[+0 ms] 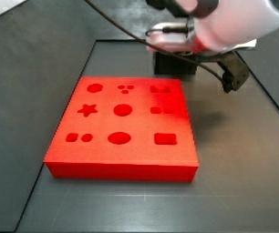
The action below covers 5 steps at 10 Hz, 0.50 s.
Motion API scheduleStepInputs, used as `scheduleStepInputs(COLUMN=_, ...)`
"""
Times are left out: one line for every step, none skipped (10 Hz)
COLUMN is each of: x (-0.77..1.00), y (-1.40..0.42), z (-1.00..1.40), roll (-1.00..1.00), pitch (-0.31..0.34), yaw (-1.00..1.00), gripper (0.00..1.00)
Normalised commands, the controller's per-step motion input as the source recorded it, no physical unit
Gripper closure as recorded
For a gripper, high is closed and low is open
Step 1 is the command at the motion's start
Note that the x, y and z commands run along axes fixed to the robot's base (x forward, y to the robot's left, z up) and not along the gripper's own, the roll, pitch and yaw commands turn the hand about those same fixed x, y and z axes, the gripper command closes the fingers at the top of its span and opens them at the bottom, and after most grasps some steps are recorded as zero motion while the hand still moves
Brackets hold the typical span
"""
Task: Pick up the rectangle object. Move up. Place the rectangle object on the fixture. Regrasp the rectangle object. Move to above the board. Insert the rectangle object.
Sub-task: Move to above the board.
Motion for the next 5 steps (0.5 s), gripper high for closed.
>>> scheduleStepInputs(x=-0.12, y=-0.03, z=1.00, roll=-0.08, pitch=0.161, yaw=-0.08, gripper=1.00)
scheduleStepInputs(x=-0.12, y=-0.02, z=1.00, roll=-0.10, pitch=0.166, yaw=-0.03, gripper=1.00)
scheduleStepInputs(x=-0.11, y=-0.02, z=1.00, roll=-0.09, pitch=0.169, yaw=0.03, gripper=1.00)
scheduleStepInputs(x=-0.11, y=-0.02, z=1.00, roll=-0.08, pitch=0.163, yaw=0.06, gripper=1.00)
scheduleStepInputs(x=-0.11, y=-0.02, z=1.00, roll=-0.06, pitch=0.141, yaw=0.09, gripper=1.00)
